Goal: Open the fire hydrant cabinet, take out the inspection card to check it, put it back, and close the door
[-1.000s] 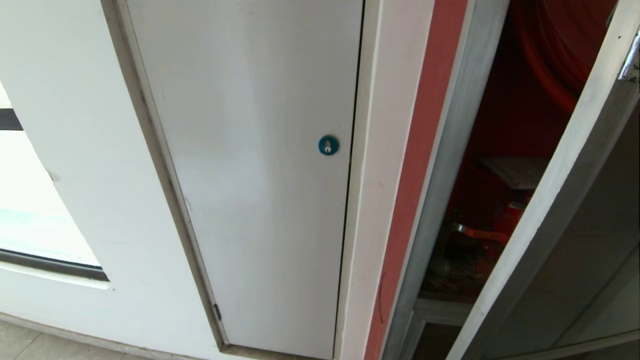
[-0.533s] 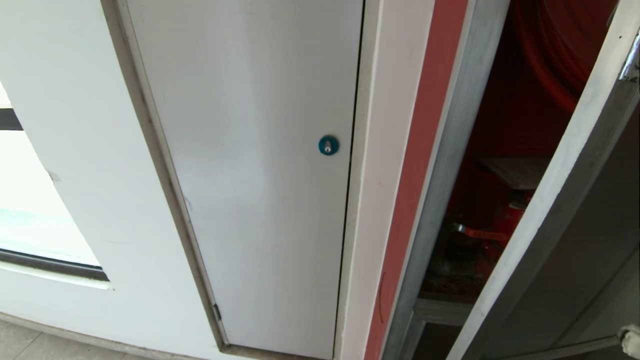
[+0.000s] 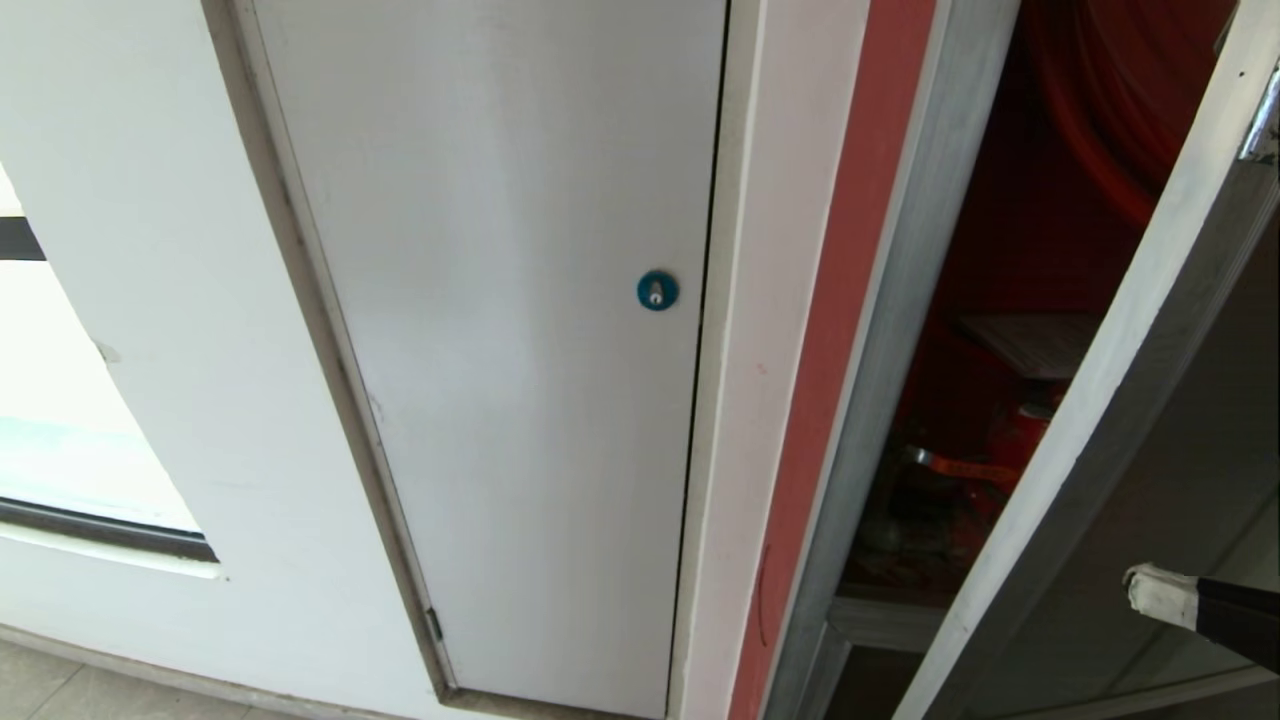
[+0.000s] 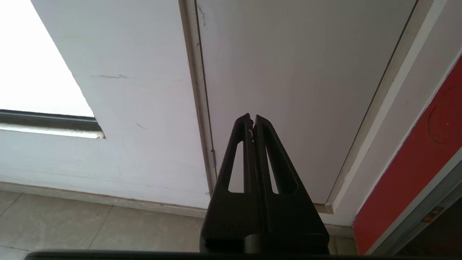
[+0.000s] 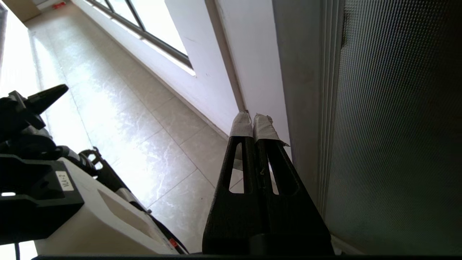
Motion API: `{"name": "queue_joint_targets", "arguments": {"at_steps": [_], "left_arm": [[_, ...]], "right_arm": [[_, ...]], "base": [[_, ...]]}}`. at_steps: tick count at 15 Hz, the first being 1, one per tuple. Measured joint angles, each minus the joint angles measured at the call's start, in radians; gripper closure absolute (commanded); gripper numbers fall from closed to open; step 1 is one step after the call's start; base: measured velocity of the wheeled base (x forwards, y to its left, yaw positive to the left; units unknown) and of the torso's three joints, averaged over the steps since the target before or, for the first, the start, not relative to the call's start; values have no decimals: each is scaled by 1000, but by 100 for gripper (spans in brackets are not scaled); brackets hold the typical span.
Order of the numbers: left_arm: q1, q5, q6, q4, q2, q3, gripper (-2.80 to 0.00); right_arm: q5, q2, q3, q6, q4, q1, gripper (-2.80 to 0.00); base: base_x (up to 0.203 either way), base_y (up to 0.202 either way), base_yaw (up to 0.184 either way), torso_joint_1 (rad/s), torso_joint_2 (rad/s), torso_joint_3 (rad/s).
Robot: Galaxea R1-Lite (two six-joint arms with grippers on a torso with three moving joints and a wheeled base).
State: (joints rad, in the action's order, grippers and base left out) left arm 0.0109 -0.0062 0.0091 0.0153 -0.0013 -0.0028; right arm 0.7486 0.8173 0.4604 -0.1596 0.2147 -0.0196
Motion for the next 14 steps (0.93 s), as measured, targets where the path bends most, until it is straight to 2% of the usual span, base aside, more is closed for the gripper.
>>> {"name": "queue_joint_targets", "arguments": {"at_steps": [11, 14], "left_arm": [[0, 0, 0, 0, 0, 0, 0], [0, 0, 0, 0, 0, 0, 0]], "right_arm": [[-92, 192, 2, -1, 190, 0, 0], [-122, 232, 13, 2, 194, 0, 0]], "base": [[0, 0, 0, 0, 0, 0], [0, 0, 0, 0, 0, 0]]}}
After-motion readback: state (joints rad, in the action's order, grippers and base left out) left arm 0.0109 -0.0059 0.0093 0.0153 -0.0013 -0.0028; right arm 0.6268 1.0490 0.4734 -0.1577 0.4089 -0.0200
